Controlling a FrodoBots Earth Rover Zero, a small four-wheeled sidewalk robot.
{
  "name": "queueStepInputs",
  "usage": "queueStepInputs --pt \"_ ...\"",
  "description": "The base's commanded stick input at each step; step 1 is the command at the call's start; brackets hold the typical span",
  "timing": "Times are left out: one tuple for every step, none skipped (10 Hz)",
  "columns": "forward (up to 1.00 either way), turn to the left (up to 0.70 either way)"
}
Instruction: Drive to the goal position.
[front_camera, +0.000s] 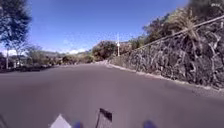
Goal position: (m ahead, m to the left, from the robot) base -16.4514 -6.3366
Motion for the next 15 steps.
queueStepInputs --pt "0.70 0.00" --pt "0.70 0.00" --pt "0.70 0.00" --pt "0.70 0.00" --pt "0.70 0.00" --pt "0.70 0.00" --pt "0.70 0.00" --pt "0.70 0.00" --pt "0.70 0.00" --pt "0.70 0.00" --pt "0.70 0.00" --pt "0.70 0.00" --pt "0.70 0.00" --pt "0.70 0.00" --pt "0.70 0.00"
